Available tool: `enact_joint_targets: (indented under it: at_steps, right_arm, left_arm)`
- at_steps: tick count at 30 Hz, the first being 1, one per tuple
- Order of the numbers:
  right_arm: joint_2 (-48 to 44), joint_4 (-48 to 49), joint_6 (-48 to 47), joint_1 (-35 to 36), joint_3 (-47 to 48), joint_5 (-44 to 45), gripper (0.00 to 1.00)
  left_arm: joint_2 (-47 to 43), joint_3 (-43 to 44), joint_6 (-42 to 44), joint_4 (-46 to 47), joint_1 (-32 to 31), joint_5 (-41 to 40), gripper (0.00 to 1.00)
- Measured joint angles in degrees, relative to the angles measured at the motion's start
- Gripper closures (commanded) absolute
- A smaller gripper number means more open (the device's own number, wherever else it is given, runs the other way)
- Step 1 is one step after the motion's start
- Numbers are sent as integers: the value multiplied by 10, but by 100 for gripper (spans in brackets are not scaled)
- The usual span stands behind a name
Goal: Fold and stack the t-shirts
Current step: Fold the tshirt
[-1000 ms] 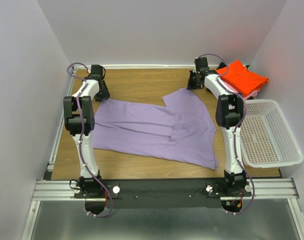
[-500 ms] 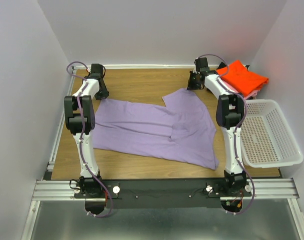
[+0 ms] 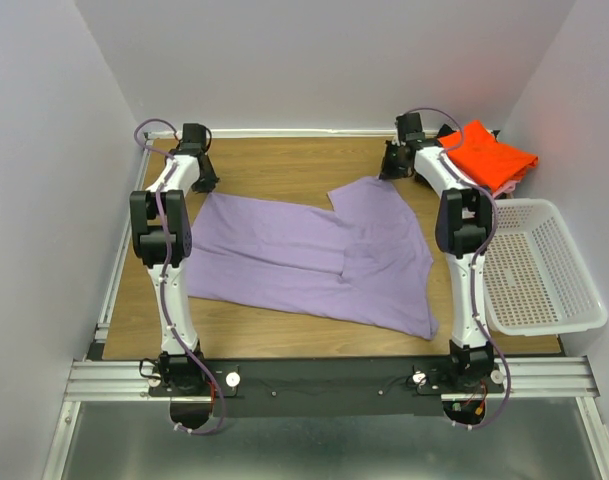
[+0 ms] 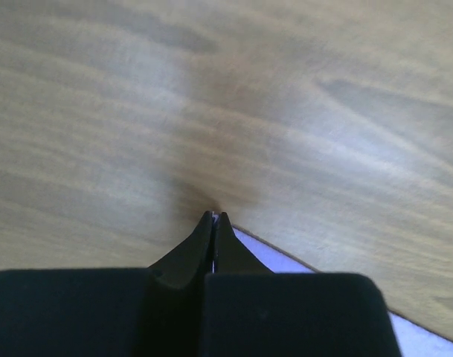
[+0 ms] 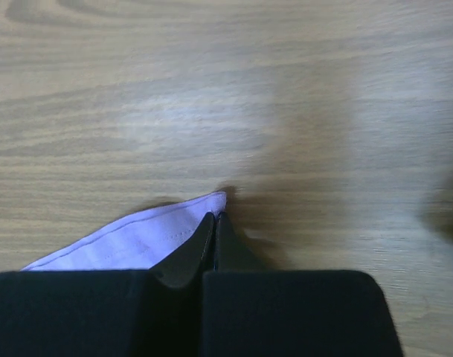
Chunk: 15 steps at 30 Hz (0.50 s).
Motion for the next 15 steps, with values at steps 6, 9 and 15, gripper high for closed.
enact_joint_targets:
  at_steps: [6,9,15]
  right_arm:
    - [0,-21,11,-27,61,-1,98]
    - [1,-25,15,-40,113,-3,98]
    - [10,-22,22,-48,185,-25,98]
  left_arm:
    - [33,83,0,-4,0,24,100]
    - [50,132,0,-4,0,39,100]
    - [67,189,5,9,0,82,100]
